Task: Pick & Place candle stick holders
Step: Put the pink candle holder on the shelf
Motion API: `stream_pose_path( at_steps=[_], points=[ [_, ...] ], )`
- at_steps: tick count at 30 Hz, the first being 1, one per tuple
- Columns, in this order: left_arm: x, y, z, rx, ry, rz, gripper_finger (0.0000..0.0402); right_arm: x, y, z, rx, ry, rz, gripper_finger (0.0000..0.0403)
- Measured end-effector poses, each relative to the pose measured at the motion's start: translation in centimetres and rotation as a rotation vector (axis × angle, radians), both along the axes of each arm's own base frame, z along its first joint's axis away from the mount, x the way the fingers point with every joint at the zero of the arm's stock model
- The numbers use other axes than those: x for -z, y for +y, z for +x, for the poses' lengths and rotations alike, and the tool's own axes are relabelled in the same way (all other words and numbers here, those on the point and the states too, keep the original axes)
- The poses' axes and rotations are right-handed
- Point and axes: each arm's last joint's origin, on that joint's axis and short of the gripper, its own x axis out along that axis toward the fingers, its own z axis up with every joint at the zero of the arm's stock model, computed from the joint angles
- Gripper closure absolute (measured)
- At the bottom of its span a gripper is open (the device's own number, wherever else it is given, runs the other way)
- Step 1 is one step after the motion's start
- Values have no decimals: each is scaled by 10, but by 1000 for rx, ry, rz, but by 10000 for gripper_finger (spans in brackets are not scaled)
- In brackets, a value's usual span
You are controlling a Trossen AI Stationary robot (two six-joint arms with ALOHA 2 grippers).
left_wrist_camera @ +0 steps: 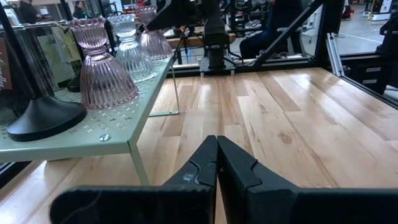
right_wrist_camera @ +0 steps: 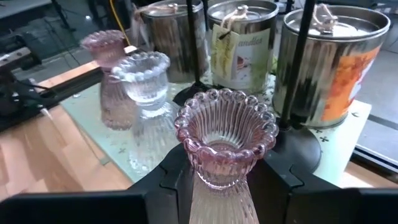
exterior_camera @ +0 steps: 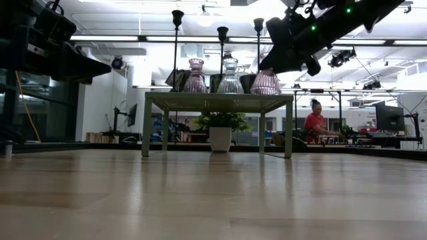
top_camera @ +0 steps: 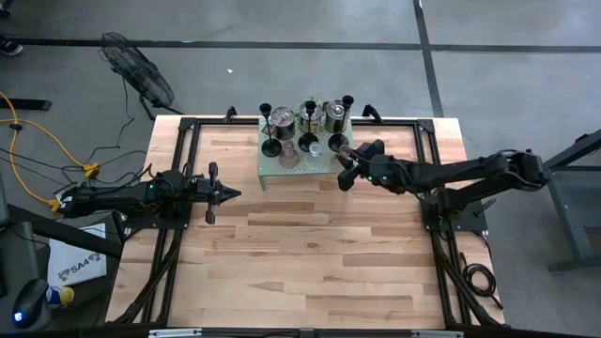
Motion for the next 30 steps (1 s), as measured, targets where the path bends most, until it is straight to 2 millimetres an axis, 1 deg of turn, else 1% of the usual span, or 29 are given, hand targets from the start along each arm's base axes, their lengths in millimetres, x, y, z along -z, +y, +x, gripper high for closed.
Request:
stream_pose_path(
  at_steps=[9, 18, 22, 30],
  points=[
    [0, 0, 0, 0, 0, 0, 402, 6, -2, 4, -6, 52, -31, 292],
    [0, 0, 0, 0, 0, 0, 402, 8, -13, 3, 17, 78, -47, 291],
    [0, 0, 0, 0, 0, 0, 402, 8, -17, 3, 3, 76, -35, 291],
    [0, 0, 0, 0, 0, 0, 402, 7, -16, 4, -46, 83, -58, 290]
  ],
)
